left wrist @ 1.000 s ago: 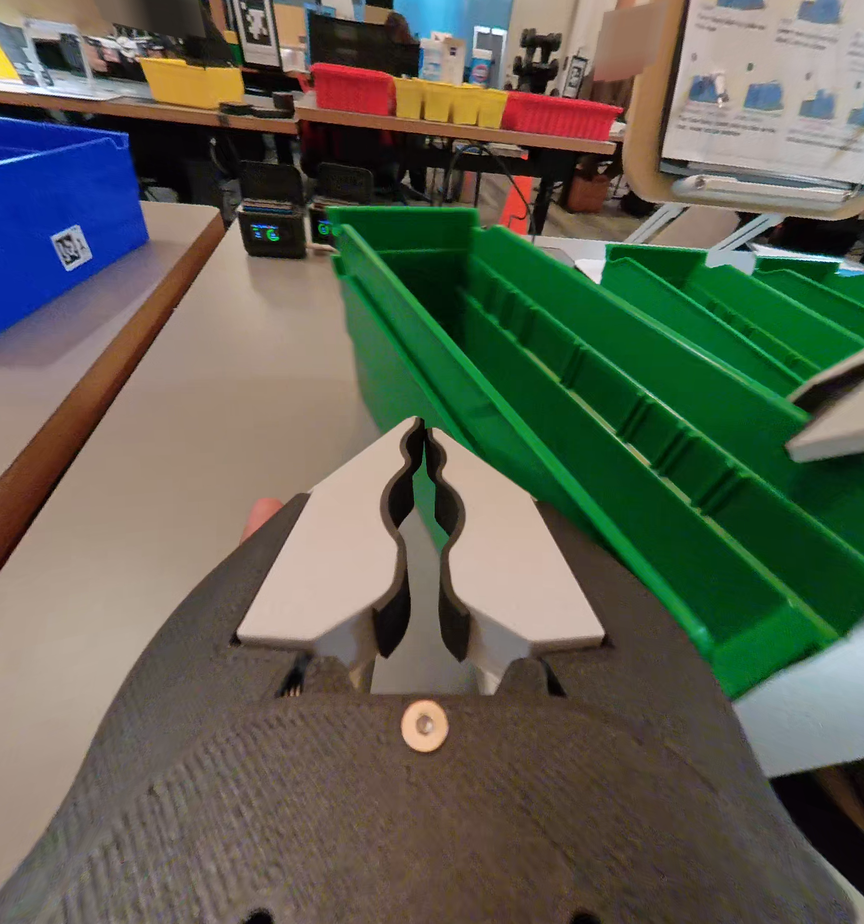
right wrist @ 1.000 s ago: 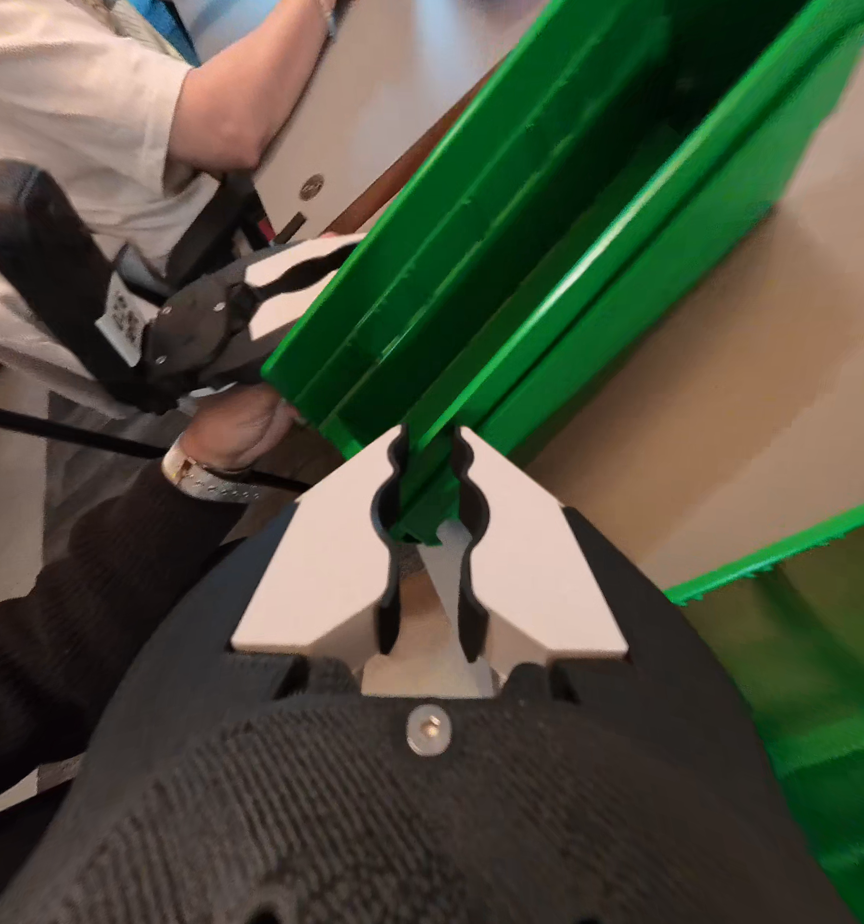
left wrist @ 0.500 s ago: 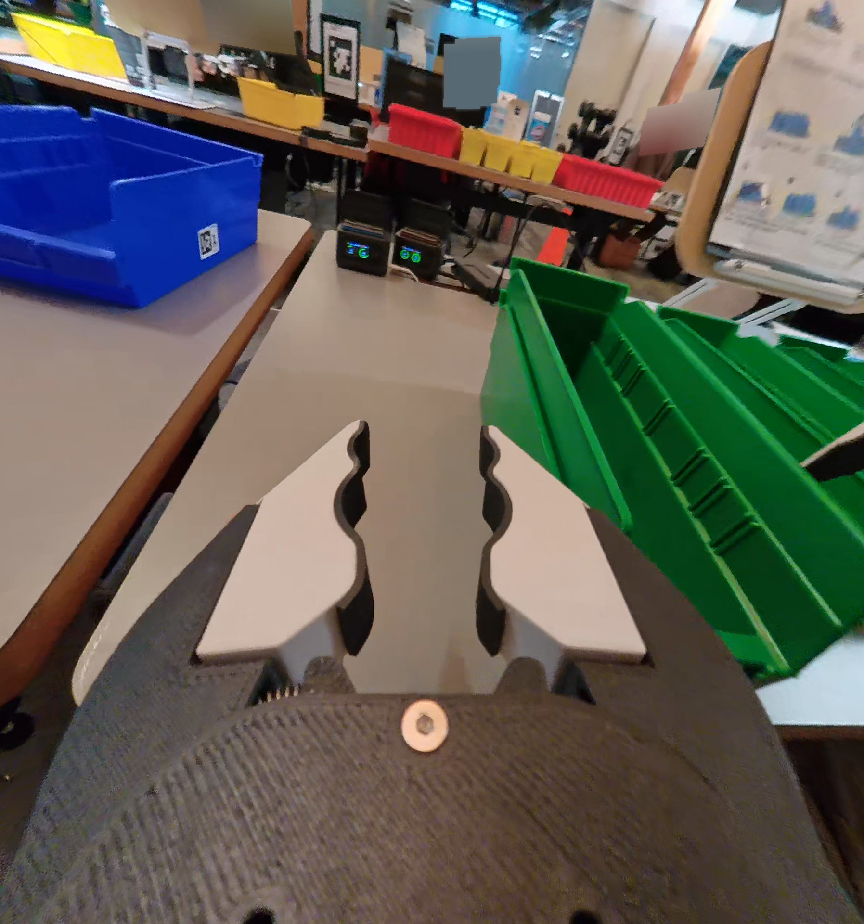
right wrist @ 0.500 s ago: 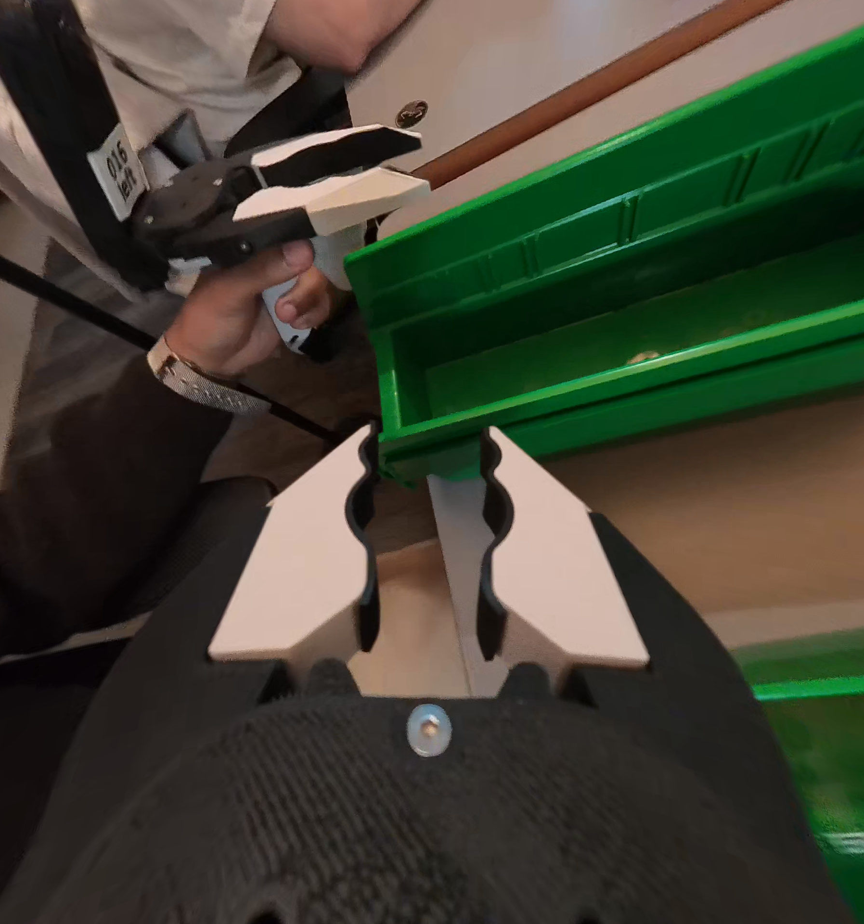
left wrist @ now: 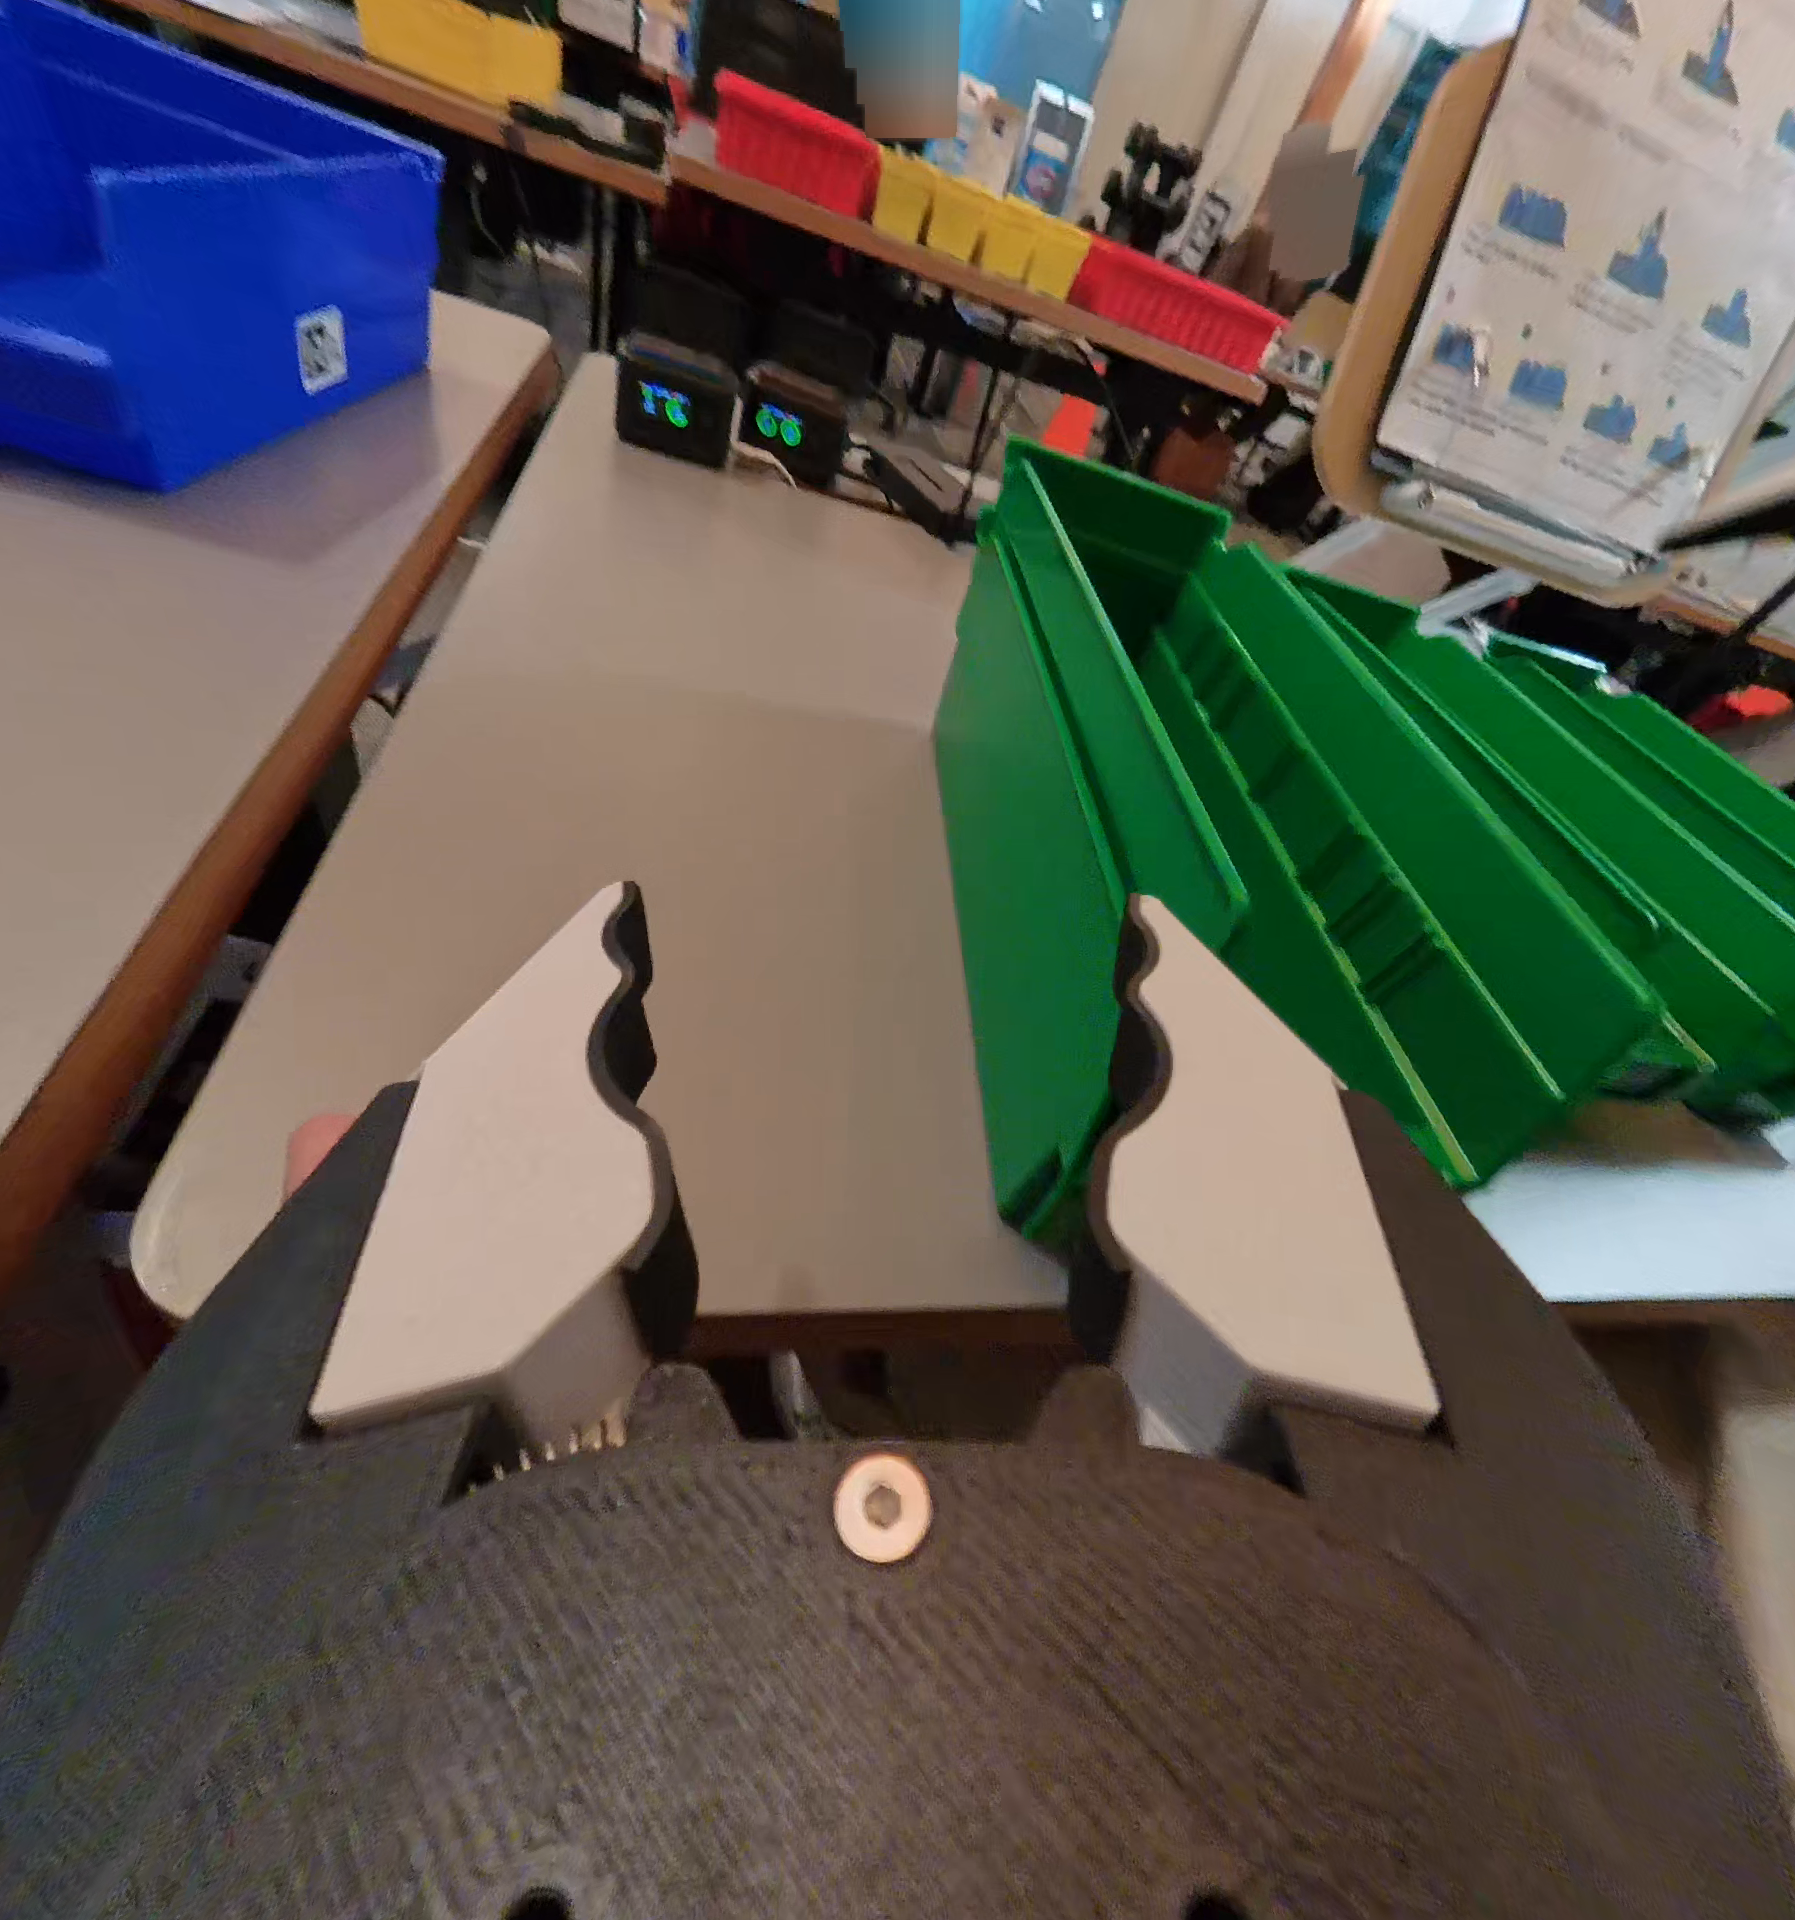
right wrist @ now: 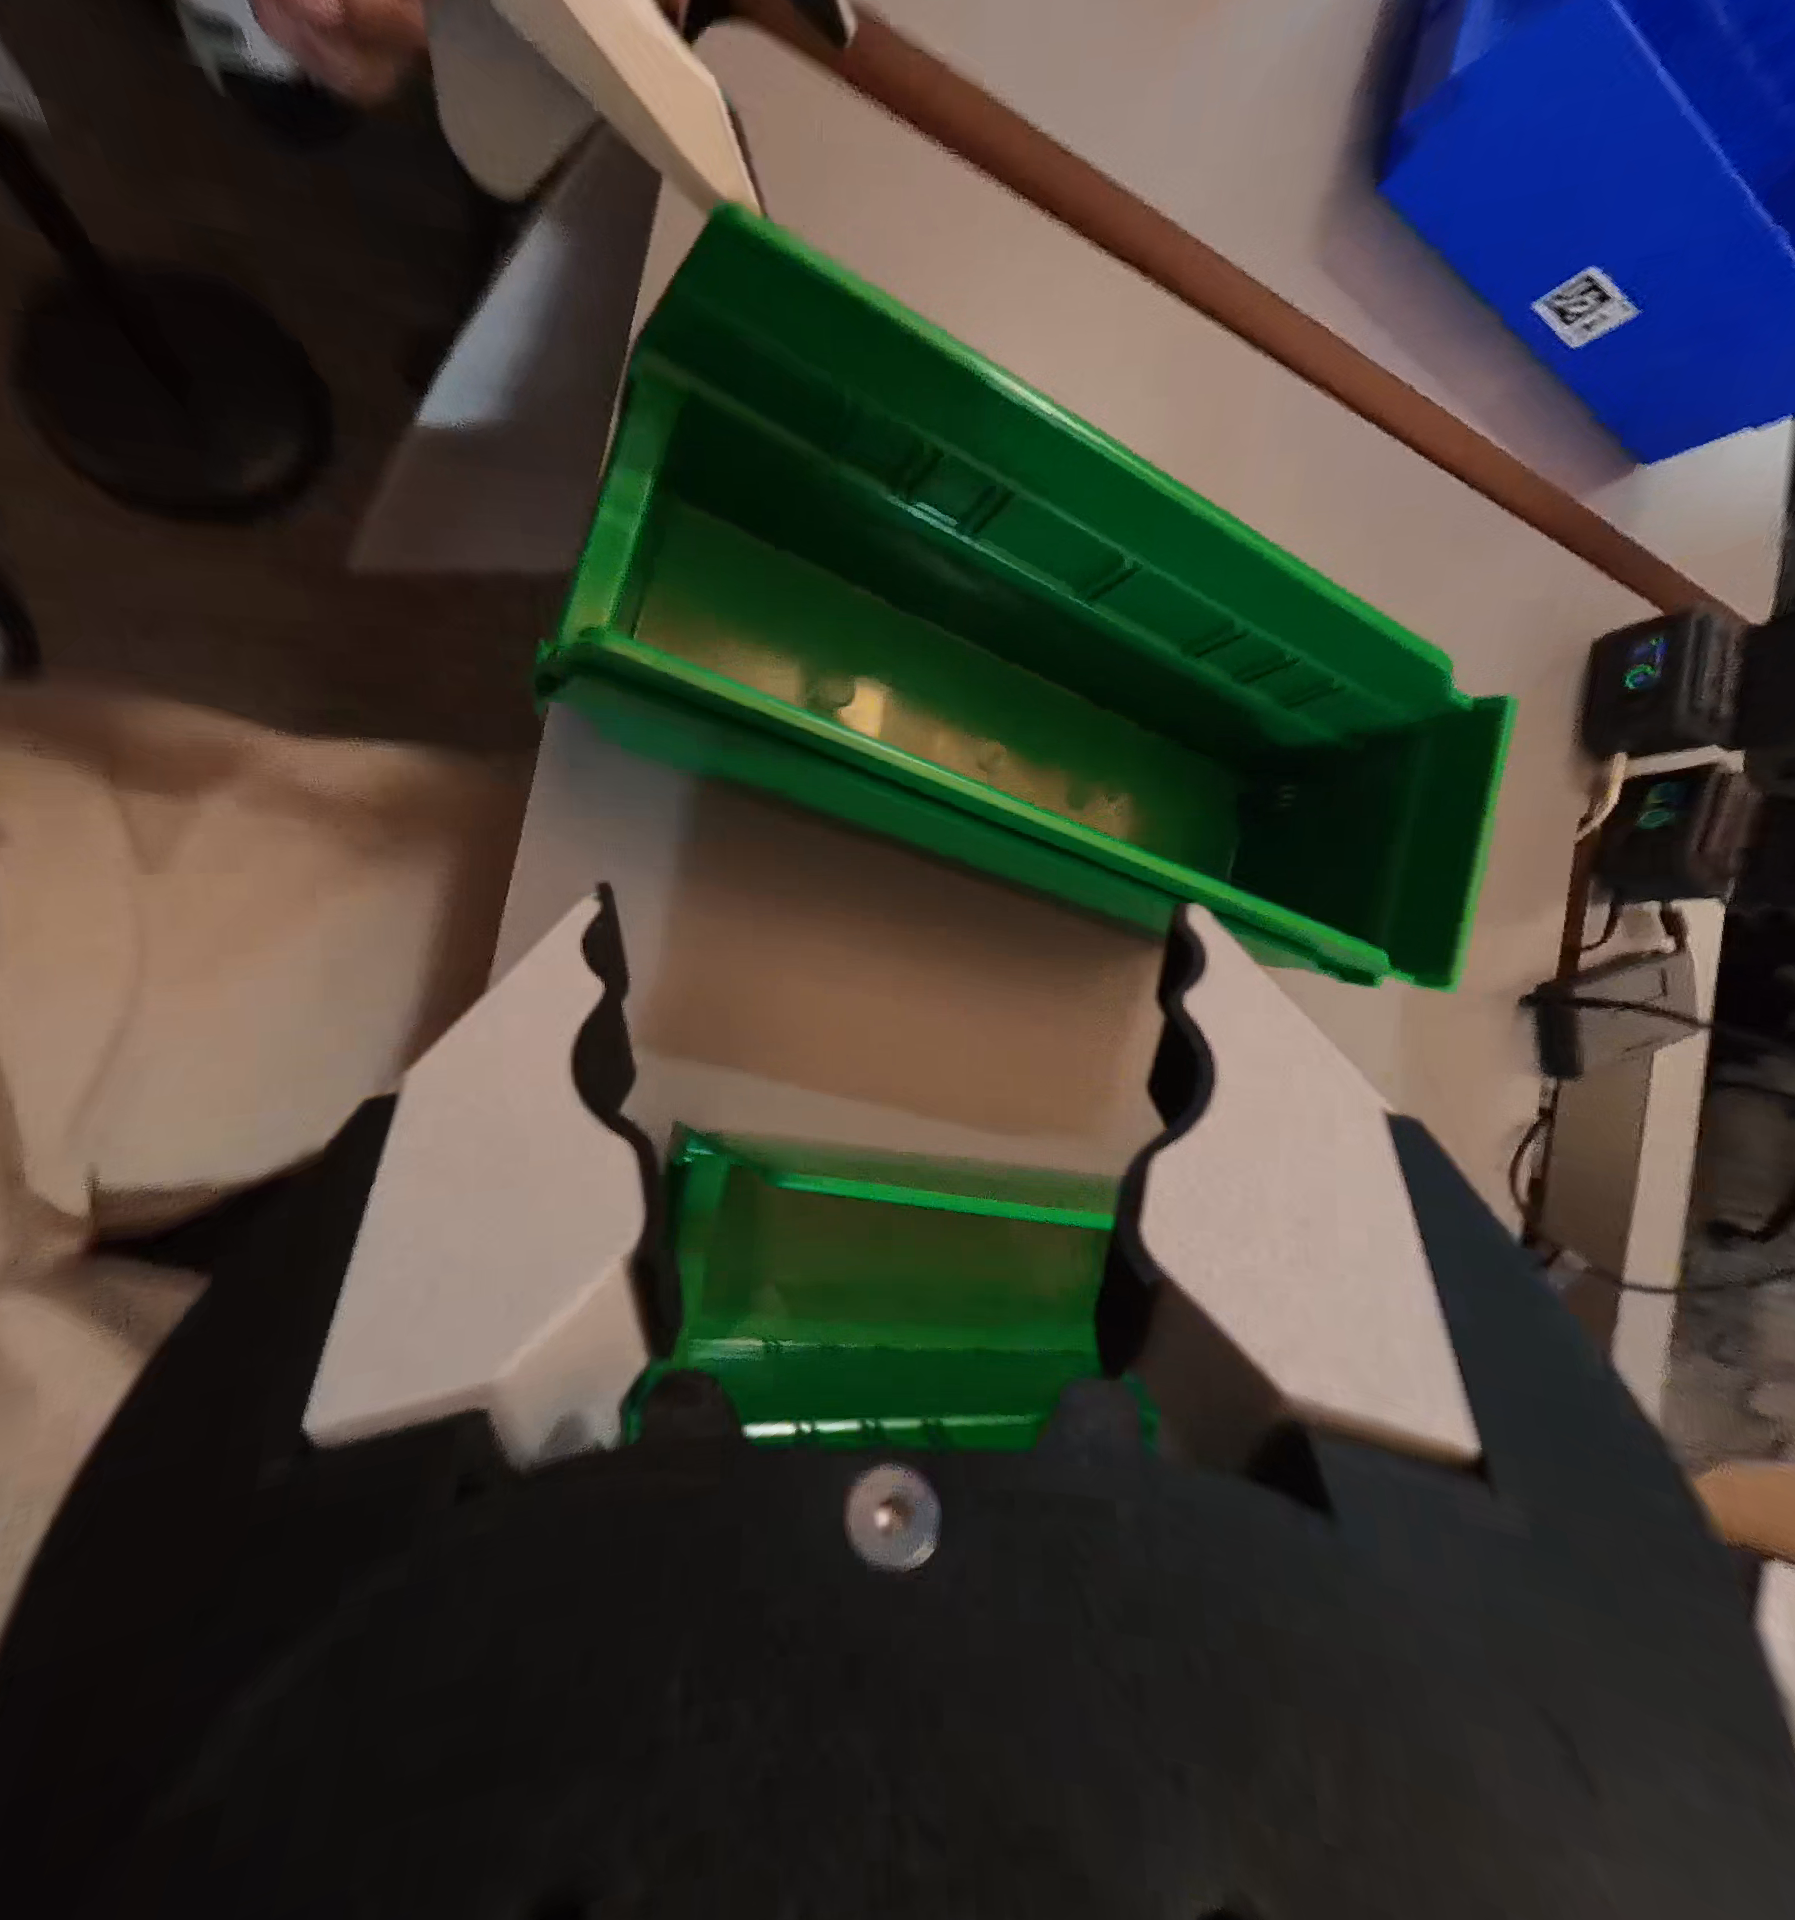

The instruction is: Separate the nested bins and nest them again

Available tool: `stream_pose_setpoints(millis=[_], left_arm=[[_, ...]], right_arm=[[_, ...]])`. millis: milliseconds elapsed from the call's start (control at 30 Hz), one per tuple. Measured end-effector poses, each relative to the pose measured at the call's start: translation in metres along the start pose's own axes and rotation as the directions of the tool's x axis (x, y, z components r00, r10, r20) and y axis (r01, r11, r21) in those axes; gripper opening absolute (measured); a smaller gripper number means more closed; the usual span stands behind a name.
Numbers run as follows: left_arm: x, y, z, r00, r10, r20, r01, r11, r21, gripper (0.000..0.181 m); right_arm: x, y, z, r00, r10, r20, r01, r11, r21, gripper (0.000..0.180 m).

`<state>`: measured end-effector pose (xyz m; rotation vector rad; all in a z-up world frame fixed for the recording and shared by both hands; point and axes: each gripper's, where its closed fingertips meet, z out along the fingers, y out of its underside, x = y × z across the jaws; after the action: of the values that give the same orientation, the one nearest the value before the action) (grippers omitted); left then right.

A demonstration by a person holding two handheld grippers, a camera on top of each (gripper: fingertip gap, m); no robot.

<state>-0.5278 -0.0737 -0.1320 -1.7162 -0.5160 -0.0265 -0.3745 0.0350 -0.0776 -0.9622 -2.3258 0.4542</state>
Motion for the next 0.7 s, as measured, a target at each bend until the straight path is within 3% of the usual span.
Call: stream_pose_setpoints(millis=[100, 233, 433, 567, 700], left_arm=[[0.008, 0.013, -0.016, 1.000, 0.000, -0.023, -0.001, 0.999, -0.034, 0.085], [0.020, 0.027, -0.042, 0.997, -0.025, -0.076, 0.022, 0.999, -0.050, 0.089], [0.069, 0.062, -0.043, 0.989, 0.027, -0.143, -0.048, 0.989, -0.142, 0.099], [0.082, 0.078, -0.020, 0.985, 0.160, -0.062, -0.170, 0.965, -0.198, 0.115], [0.091, 0.095, 0.005, 0.985, 0.154, -0.077, -0.169, 0.953, -0.252, 0.127]], right_arm=[[-0.011, 0.004, 0.011, 0.975, -0.197, 0.106, 0.206, 0.975, -0.082, 0.121], [-0.019, 0.007, 0.025, 0.850, -0.480, 0.217, 0.515, 0.845, -0.145, 0.121], [-0.008, -0.029, 0.056, 0.689, -0.666, 0.286, 0.721, 0.672, -0.171, 0.119], [0.004, -0.024, 0.076, 0.540, -0.737, 0.407, 0.841, 0.467, -0.271, 0.122], [0.005, -0.025, 0.093, 0.403, -0.774, 0.489, 0.910, 0.279, -0.307, 0.129]])
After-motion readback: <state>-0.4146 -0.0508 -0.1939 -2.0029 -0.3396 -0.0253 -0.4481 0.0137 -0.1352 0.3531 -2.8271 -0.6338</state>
